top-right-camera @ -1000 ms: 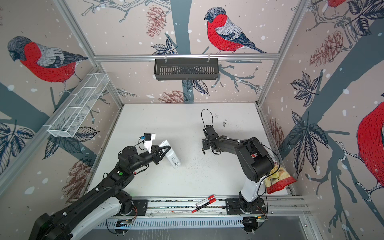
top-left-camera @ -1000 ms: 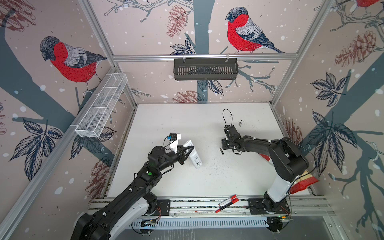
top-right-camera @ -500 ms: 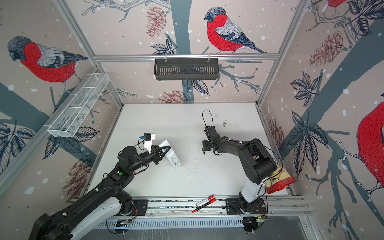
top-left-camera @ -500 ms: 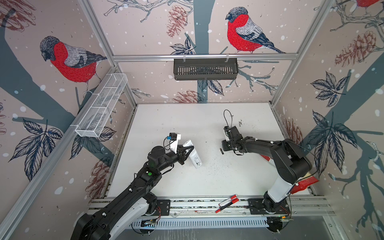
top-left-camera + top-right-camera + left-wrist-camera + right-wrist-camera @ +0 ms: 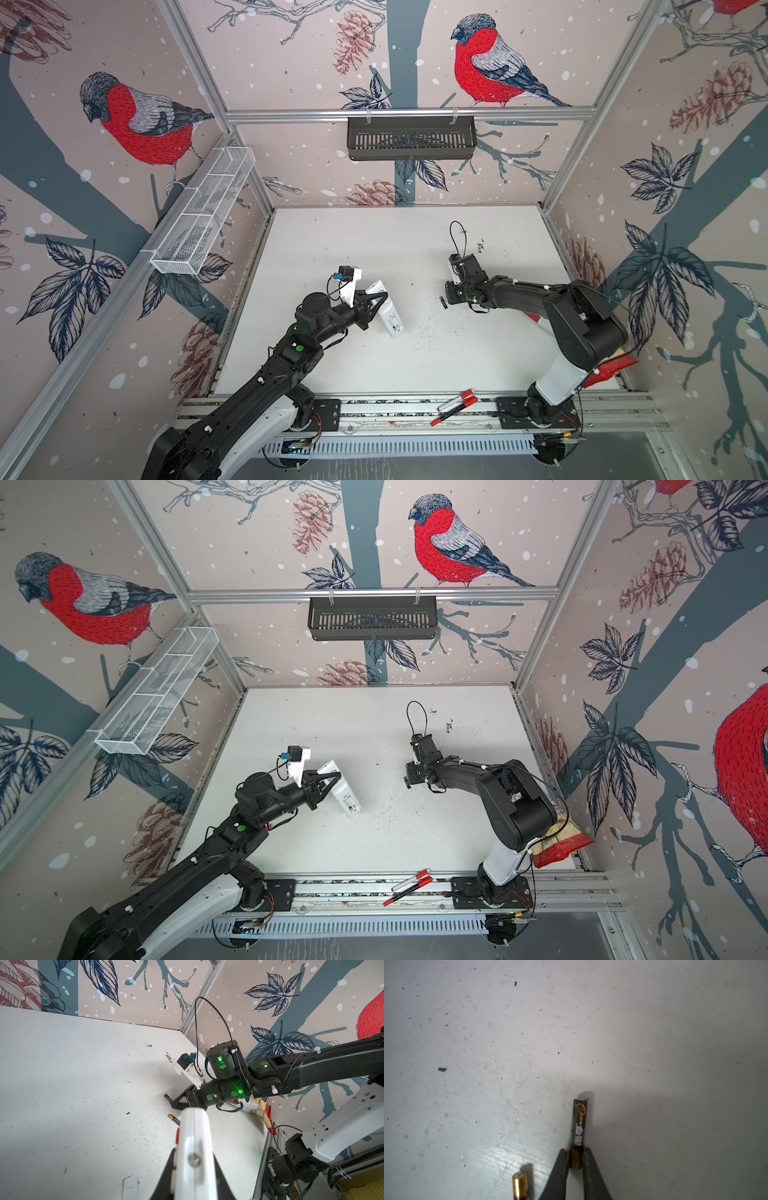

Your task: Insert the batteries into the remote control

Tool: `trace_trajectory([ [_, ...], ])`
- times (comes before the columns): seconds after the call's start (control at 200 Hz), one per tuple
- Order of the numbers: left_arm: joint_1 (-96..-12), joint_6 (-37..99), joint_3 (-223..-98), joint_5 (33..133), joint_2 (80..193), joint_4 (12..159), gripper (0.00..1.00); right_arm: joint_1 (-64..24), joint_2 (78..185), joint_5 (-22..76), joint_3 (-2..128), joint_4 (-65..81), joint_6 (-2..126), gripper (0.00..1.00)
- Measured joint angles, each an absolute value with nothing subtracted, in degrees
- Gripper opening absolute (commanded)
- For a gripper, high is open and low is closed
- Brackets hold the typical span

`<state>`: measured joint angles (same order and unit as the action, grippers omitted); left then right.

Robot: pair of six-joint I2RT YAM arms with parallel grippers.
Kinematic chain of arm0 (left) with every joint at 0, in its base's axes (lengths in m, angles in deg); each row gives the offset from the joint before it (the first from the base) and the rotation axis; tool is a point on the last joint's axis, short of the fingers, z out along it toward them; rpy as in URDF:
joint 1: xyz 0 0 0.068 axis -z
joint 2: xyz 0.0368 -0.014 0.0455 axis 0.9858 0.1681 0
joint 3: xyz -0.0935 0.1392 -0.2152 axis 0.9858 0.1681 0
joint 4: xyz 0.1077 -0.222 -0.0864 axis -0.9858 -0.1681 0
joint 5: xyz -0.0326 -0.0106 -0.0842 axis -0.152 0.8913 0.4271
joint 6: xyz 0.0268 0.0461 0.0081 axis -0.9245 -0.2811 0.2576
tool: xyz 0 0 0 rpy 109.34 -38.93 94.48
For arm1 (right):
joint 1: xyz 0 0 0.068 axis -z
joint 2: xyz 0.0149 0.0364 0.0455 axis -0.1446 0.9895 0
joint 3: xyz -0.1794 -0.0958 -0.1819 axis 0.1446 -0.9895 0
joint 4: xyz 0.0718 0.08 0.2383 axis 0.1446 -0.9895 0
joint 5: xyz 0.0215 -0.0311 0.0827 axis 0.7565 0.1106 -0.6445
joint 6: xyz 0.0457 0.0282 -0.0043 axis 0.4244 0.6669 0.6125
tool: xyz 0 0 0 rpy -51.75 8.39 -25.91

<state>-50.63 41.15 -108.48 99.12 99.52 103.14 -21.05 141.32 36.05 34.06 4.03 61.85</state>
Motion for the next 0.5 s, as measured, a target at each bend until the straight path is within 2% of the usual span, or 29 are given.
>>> trace_trajectory([
  [0.5,-50.63,41.53,-108.22,99.1,98.29,103.1,0.0,-20.13,135.22,31.61,31.32,-2.24,58.62,0.13],
])
